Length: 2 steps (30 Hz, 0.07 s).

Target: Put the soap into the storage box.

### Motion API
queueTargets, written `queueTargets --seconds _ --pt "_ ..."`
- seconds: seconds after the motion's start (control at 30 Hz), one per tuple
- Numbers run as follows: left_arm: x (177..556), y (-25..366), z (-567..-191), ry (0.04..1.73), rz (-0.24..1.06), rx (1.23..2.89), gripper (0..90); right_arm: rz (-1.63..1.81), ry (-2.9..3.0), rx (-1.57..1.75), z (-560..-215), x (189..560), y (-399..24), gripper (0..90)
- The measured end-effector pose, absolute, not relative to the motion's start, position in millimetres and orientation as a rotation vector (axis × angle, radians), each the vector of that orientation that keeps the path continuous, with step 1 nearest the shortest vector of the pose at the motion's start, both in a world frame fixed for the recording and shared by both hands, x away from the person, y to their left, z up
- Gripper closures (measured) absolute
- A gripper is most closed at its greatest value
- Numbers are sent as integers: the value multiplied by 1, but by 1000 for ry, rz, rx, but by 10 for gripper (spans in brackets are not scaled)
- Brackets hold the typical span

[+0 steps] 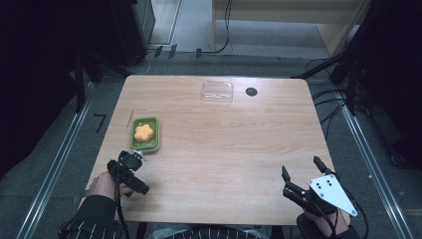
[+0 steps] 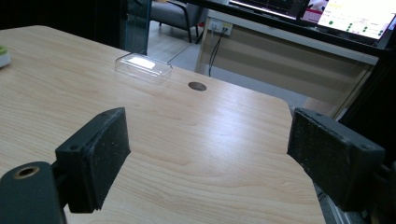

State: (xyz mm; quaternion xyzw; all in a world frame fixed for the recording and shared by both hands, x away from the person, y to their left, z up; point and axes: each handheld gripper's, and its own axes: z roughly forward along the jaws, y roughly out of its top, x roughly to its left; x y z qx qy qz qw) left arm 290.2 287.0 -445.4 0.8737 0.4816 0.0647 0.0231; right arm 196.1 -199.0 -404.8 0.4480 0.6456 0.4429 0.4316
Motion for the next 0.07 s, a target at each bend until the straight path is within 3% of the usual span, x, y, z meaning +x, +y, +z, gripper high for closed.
queueTargets --seconds 0.07 --pt "291 289 -447 1481 175 2698 0 1105 1604 1122 -405 196 -200 133"
